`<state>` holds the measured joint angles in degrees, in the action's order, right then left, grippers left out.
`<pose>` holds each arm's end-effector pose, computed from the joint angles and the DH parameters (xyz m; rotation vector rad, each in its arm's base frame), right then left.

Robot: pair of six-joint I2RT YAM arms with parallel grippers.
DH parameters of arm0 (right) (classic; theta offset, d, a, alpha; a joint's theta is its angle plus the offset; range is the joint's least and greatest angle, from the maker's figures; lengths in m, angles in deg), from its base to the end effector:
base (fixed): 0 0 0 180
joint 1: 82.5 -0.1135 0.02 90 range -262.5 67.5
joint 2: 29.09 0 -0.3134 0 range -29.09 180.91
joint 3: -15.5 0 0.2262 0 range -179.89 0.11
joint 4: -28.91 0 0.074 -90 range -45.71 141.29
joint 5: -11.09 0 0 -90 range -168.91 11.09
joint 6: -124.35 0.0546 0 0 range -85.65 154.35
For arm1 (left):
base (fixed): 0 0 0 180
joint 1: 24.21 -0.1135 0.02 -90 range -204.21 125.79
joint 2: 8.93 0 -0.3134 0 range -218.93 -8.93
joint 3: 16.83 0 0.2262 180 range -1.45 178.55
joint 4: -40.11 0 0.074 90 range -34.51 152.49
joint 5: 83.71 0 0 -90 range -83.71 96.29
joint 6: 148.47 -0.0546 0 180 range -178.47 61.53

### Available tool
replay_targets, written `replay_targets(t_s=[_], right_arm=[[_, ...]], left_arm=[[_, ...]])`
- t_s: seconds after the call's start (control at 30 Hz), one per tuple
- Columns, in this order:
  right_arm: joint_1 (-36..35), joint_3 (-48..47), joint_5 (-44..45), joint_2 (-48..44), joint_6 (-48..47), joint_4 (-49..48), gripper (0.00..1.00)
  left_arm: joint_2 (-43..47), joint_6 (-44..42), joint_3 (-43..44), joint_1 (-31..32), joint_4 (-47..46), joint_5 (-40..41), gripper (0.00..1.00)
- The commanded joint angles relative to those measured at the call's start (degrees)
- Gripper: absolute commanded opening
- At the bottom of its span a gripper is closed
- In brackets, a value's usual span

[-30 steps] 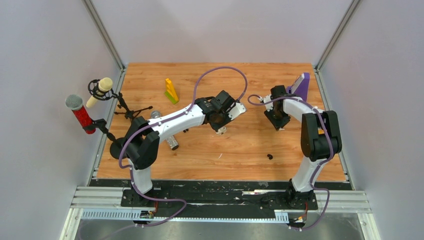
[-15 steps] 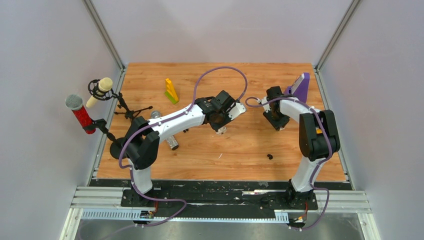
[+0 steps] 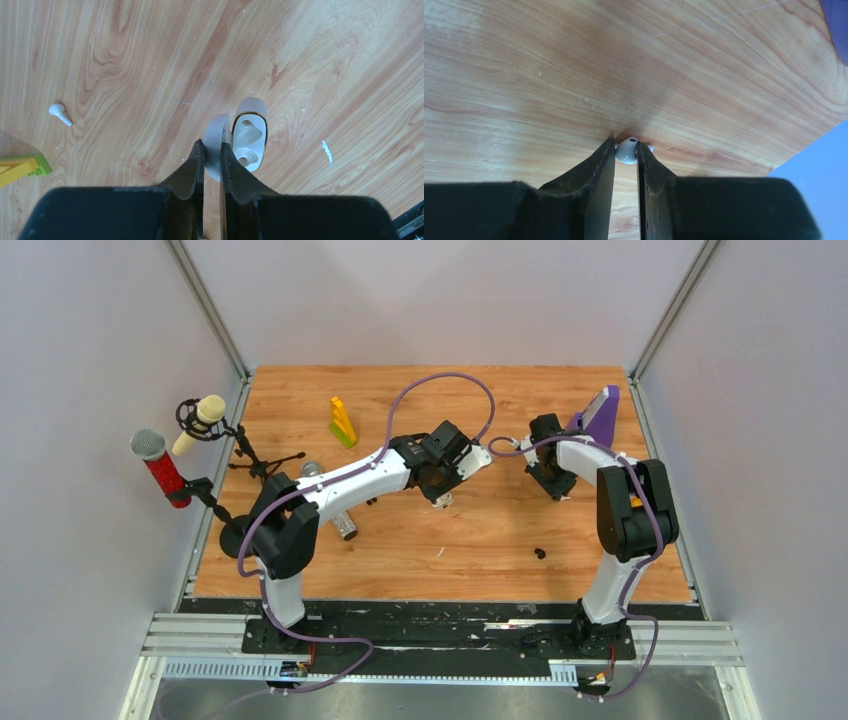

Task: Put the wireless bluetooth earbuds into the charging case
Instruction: Pick up the earbud from the center of the board.

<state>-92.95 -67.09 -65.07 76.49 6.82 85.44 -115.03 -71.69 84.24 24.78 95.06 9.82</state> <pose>0.3323 0.0480 0.2021 -0.9356 2.8202 -0.3971 0.2627 -0.2970 0.2835 1.3355 2.2554 -0.1390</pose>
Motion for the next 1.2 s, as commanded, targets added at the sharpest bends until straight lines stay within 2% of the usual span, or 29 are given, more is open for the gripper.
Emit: replay_targets(t_s=[0.0,0.23,0.37,0.57,0.97,1.17], right_arm=[[-0.4,0.7,1.1,-0.1,-0.3,-1.5,0.16],[-0.6,0.9,0.1,-2.8,-1.9,-2.3,0.10],[-0.6,1.3,-3.7,-7.9,-3.9,-2.3,0.06],[-0.6,2.5,-11.6,-14.3,-7.6,-1.7,0.05],[0.3,0.4,-41.6,-27.6,-8.6,1.4,0.03],[1.3,0.7,-50.2,-30.8,-9.3,1.9,0.04]], left_arm=[[0.9,0.4,1.0,0.1,-1.4,0.2,0.00],[1.0,0.2,0.8,0.1,-1.4,0.1,0.00],[1.1,0.0,0.7,0.1,-1.4,-0.5,0.00],[1.7,-0.7,0.5,0.1,-1.3,-1.6,0.00],[2.0,0.0,0.8,-0.9,-1.1,-4.9,0.00],[2.1,0.9,1.1,-2.6,-0.8,-7.3,0.00]])
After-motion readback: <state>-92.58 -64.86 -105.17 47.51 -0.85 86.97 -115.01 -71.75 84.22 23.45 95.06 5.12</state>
